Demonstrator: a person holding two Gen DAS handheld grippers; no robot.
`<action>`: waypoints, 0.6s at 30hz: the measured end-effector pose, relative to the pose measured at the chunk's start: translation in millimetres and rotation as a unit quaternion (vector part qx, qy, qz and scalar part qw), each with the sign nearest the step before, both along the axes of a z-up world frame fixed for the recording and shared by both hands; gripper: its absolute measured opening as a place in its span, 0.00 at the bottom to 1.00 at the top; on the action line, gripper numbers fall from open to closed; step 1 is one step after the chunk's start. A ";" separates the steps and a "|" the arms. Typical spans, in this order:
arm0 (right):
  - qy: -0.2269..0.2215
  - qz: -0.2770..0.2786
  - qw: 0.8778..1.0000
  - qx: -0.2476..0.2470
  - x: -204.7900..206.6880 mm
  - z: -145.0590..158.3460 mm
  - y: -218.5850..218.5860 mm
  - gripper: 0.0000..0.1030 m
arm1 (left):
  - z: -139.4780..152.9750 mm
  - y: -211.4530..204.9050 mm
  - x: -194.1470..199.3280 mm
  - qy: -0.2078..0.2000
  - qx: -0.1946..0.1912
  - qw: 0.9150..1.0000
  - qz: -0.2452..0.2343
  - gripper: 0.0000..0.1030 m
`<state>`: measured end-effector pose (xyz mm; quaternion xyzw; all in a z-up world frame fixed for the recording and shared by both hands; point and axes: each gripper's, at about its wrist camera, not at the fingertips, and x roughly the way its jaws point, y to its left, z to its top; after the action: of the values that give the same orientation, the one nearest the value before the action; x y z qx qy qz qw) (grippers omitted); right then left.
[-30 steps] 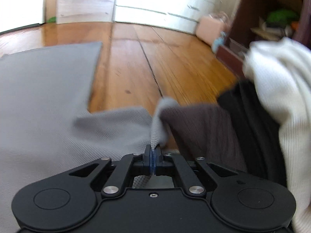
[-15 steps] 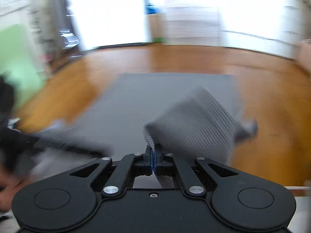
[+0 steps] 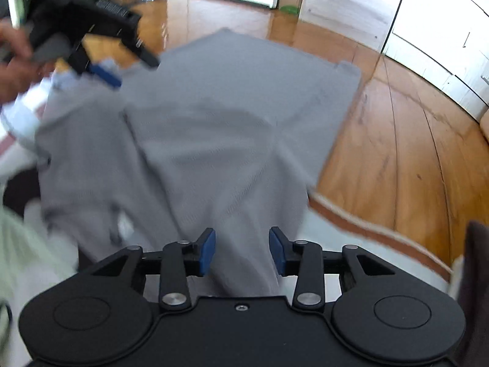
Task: Fold clothes
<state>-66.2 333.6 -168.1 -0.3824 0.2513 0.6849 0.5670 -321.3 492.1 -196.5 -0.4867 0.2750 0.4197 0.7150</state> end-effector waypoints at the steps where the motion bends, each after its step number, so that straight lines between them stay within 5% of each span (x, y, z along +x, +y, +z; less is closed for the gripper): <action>1: -0.001 0.002 1.000 -0.006 1.6 -1.0 -5.8 0.46 | -3.4 0.4 3.8 0.006 -0.006 1.000 -0.008 0.89; 8: -0.046 0.018 0.999 -0.009 -10.4 2.7 -37.9 0.53 | -24.8 14.9 36.1 0.040 -0.027 0.998 -0.034 0.89; 11: -0.078 0.019 0.997 -0.002 -13.8 -6.6 -39.5 0.54 | -34.2 13.9 38.2 0.035 -0.026 0.998 -0.035 0.89; 13: -0.101 0.025 0.995 0.002 -19.2 -12.6 -40.1 0.54 | -39.5 17.0 38.0 0.027 -0.028 0.999 -0.031 1.00; 18: -0.157 0.058 0.985 0.029 -39.0 -19.1 -37.3 0.52 | -41.4 15.5 35.4 0.007 -0.032 0.999 -0.029 0.99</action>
<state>-105.2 296.3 -187.2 -0.4827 0.1166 0.6550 0.5695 -285.9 507.6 -237.8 -0.4981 0.3072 0.3931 0.7092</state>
